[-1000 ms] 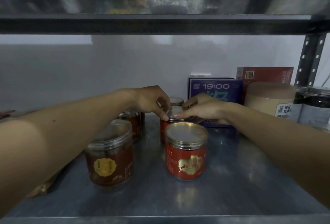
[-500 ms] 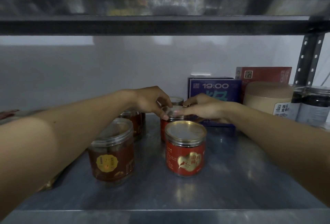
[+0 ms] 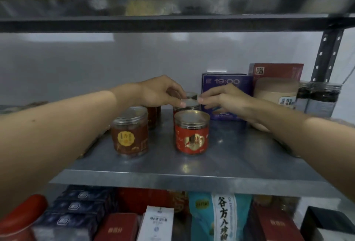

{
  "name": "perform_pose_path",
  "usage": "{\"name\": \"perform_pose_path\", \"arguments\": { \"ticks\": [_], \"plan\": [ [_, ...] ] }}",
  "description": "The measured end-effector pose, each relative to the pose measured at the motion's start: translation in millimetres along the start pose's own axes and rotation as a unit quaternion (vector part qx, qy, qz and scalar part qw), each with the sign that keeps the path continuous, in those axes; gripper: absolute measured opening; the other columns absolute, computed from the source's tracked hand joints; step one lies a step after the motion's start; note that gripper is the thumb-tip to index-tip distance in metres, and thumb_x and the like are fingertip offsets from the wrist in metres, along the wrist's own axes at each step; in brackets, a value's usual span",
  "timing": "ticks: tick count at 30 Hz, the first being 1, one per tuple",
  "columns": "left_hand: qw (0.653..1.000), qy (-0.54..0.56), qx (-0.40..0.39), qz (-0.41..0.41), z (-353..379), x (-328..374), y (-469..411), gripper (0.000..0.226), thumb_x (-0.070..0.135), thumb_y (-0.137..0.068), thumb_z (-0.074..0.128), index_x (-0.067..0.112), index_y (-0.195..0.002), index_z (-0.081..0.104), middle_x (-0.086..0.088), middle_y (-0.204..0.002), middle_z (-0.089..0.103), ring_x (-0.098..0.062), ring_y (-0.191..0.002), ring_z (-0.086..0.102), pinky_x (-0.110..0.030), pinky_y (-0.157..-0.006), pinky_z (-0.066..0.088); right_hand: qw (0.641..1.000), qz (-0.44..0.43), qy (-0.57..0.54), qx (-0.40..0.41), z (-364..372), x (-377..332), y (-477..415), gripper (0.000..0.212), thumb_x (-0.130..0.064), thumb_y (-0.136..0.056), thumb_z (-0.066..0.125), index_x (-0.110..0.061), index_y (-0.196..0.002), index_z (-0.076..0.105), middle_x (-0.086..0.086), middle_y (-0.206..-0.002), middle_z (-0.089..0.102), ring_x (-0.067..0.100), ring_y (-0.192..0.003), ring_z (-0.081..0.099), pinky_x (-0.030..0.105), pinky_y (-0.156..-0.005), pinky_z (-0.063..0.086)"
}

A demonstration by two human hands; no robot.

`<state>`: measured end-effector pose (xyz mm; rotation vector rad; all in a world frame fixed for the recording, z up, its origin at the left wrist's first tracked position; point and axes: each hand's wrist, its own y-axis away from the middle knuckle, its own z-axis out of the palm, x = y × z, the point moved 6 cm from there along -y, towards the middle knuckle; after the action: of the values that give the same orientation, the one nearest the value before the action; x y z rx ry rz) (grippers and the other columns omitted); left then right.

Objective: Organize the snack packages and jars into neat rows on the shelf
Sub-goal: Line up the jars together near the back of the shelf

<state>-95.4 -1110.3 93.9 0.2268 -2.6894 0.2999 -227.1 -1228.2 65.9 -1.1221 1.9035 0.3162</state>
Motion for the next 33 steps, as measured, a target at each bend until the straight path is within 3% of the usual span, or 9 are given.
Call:
{"name": "perform_pose_path", "arguments": {
  "ticks": [4,11,16,23,26,27,29,31,33],
  "plan": [
    [1.000,0.003,-0.028,0.015,17,13,14,0.038,0.041,-0.083,0.069,0.025,-0.118,0.068,0.009,-0.118,0.066,-0.005,-0.109,0.058,-0.016,-0.088,0.044,0.998,0.031,-0.013,-0.052,20,8,22,0.046,-0.030,-0.085,0.072,-0.016,-0.128,0.064,0.002,-0.128,0.065,0.016,-0.119,0.058,0.039,-0.103,0.047],
    [0.989,-0.118,-0.028,0.085,34,15,33,0.034,0.030,-0.085,0.070,0.025,-0.119,0.068,0.002,-0.118,0.066,-0.018,-0.108,0.059,-0.042,-0.096,0.048,0.997,0.043,-0.071,-0.005,42,10,46,0.051,-0.030,-0.087,0.069,-0.017,-0.135,0.059,0.004,-0.137,0.059,0.021,-0.124,0.055,0.043,-0.107,0.044],
    [0.986,-0.119,-0.017,0.112,34,15,49,0.034,0.029,-0.087,0.067,0.022,-0.120,0.066,0.003,-0.123,0.064,-0.015,-0.112,0.057,-0.039,-0.098,0.047,0.994,0.040,-0.093,0.032,54,6,62,0.049,-0.028,-0.092,0.063,-0.016,-0.139,0.055,0.004,-0.143,0.054,0.021,-0.132,0.047,0.044,-0.113,0.036],
    [0.993,-0.094,0.000,0.074,36,11,71,0.034,0.029,-0.091,0.062,0.024,-0.125,0.062,0.004,-0.121,0.062,-0.014,-0.110,0.055,-0.030,-0.093,0.046,0.992,0.037,-0.107,0.064,66,-3,76,0.046,-0.027,-0.097,0.057,-0.017,-0.141,0.052,0.004,-0.145,0.052,0.021,-0.136,0.044,0.037,-0.114,0.032],
    [0.997,0.025,0.058,0.052,43,9,78,0.042,0.026,-0.093,0.060,0.024,-0.134,0.054,0.005,-0.132,0.056,-0.013,-0.121,0.051,-0.019,-0.091,0.039,0.991,0.033,-0.107,0.073,66,-1,79,0.048,-0.033,-0.099,0.053,-0.021,-0.145,0.046,-0.006,-0.145,0.047,0.014,-0.136,0.040,0.028,-0.108,0.029],
    [0.987,0.119,0.103,0.023,47,7,82,0.046,0.025,-0.094,0.059,0.022,-0.138,0.048,0.005,-0.138,0.052,-0.010,-0.124,0.047,-0.019,-0.095,0.036,0.990,0.029,-0.115,0.081,66,2,80,0.050,-0.036,-0.099,0.051,-0.023,-0.147,0.043,-0.011,-0.141,0.046,0.009,-0.133,0.038,0.026,-0.105,0.028],
    [0.927,0.314,0.194,-0.061,62,-6,90,0.054,0.029,-0.095,0.056,0.022,-0.145,0.038,0.005,-0.146,0.043,-0.010,-0.128,0.041,-0.027,-0.103,0.032,0.982,0.029,-0.147,0.118,64,10,84,0.058,-0.048,-0.097,0.049,-0.026,-0.149,0.037,-0.017,-0.139,0.040,0.005,-0.131,0.034,0.028,-0.110,0.025],
    [0.858,0.444,0.217,-0.138,89,-17,92,0.064,0.045,-0.092,0.055,0.025,-0.148,0.032,0.002,-0.151,0.038,-0.018,-0.134,0.039,-0.037,-0.110,0.030,0.971,0.040,-0.184,0.149,63,22,84,0.068,-0.063,-0.092,0.046,-0.029,-0.150,0.035,-0.011,-0.150,0.040,0.012,-0.139,0.035,0.041,-0.117,0.026],
    [0.781,0.557,0.212,-0.188,109,-24,87,0.066,0.058,-0.084,0.055,0.026,-0.141,0.045,-0.002,-0.142,0.051,-0.022,-0.124,0.051,-0.040,-0.106,0.038,0.964,0.054,-0.210,0.154,67,31,79,0.075,-0.074,-0.086,0.042,-0.030,-0.147,0.040,-0.008,-0.149,0.045,0.015,-0.138,0.040,0.045,-0.117,0.028]
  ]
}}
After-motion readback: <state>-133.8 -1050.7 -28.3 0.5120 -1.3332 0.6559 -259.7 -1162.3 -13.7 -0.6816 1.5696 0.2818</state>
